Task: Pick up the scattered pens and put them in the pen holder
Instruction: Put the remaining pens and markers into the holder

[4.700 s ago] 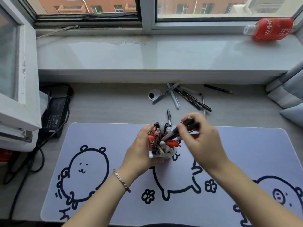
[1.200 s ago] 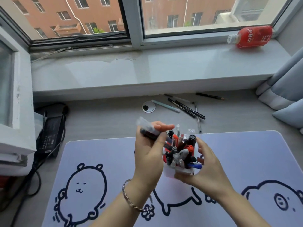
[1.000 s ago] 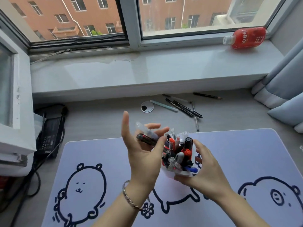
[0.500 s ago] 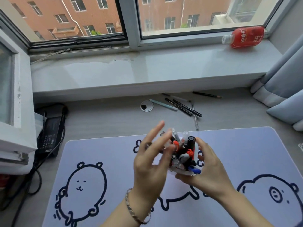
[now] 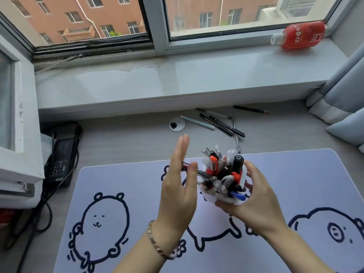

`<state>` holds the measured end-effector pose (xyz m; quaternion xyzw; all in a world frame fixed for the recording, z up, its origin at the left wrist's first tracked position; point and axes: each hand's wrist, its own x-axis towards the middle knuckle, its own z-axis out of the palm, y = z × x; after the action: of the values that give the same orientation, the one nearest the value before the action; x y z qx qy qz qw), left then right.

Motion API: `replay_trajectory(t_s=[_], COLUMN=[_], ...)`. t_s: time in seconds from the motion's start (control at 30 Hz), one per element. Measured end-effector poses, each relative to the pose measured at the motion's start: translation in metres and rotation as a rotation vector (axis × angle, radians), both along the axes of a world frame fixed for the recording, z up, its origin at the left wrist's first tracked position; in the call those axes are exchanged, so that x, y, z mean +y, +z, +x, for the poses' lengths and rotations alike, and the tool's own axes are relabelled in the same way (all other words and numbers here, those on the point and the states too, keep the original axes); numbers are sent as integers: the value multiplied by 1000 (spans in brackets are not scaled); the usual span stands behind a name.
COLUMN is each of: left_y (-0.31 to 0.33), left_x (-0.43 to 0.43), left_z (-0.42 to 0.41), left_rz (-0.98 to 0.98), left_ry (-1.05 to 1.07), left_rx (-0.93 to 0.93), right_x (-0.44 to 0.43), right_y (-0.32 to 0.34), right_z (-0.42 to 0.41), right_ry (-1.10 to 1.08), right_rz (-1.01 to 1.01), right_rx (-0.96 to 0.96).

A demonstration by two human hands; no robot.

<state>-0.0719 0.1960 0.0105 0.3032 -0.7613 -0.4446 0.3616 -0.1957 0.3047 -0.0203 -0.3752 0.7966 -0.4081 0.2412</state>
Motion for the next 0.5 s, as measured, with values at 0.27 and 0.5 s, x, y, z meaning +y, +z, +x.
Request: replay_trajectory(t_s=[0.27, 0.5], left_y=[-14, -11], left_x=[-8, -30], left_z=[-27, -51], left_rz=[-134, 97], left_ry=[-6, -316], left_rx=[-382, -188], right_x=[-12, -10], right_y=[-2, -17], right_z=[-13, -38], right_ry=[70, -103], right_rz=[135, 36], right_rx=[112, -165])
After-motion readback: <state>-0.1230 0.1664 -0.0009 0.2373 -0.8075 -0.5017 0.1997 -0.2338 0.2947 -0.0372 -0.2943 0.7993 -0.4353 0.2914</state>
